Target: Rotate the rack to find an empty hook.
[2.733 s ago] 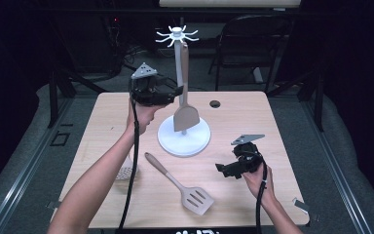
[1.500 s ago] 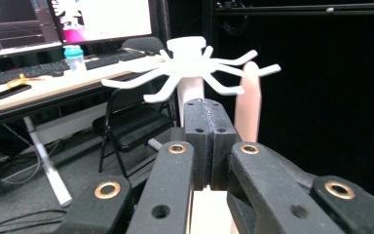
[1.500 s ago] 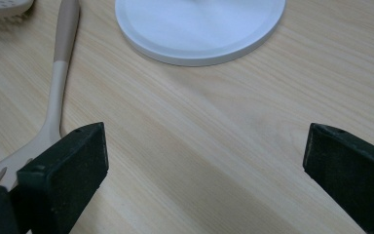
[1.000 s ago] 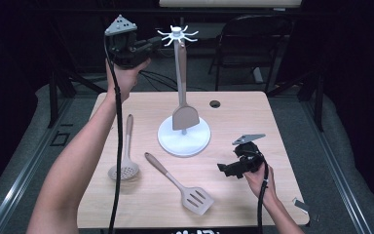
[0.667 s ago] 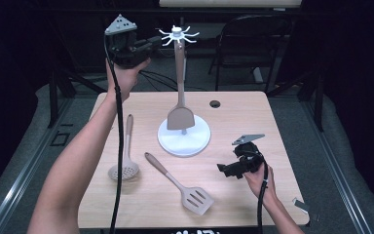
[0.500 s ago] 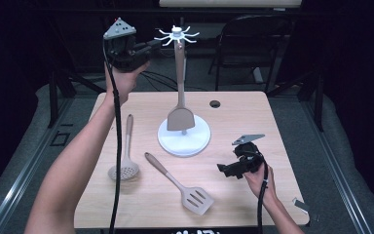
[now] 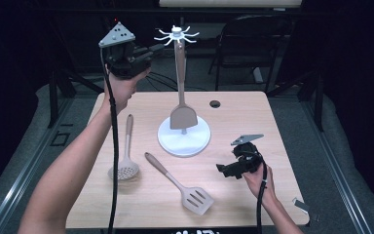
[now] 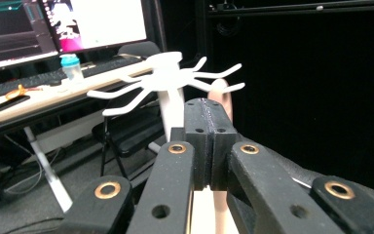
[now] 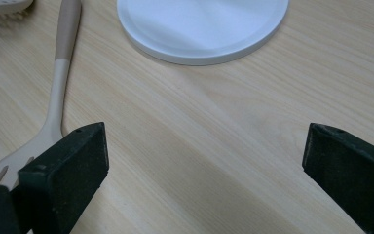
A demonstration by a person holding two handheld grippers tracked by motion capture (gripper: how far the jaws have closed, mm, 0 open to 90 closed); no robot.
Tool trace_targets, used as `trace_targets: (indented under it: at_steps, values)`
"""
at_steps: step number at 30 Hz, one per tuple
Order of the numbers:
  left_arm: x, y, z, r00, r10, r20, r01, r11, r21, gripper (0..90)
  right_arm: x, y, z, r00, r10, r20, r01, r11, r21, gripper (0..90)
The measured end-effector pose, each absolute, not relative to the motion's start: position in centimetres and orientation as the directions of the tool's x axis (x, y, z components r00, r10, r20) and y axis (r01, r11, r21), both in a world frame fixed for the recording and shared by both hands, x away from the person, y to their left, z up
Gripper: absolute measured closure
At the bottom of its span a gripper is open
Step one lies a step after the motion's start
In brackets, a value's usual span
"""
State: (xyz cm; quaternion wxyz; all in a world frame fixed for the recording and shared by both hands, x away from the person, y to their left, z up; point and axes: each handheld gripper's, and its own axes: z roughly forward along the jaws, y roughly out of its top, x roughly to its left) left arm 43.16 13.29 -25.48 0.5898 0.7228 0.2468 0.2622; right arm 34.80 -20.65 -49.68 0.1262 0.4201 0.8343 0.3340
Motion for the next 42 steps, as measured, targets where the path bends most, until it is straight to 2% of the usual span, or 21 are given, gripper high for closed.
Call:
trace_targets:
  at_steps: [10,42]
  values:
    - [43.9,12.2,-25.1,0.724,0.681,0.109,0.049,-0.209,0.977,90.0,34.8,-20.8,-49.7,-0.612,0.788,0.071,0.620,0.422,0.662,2.7]
    - [45.8,13.3,-25.0,0.671,0.735,0.098,0.093,-0.214,0.972,90.0,34.8,-20.7,-49.8,-0.616,0.784,0.075,0.620,0.424,0.660,3.0]
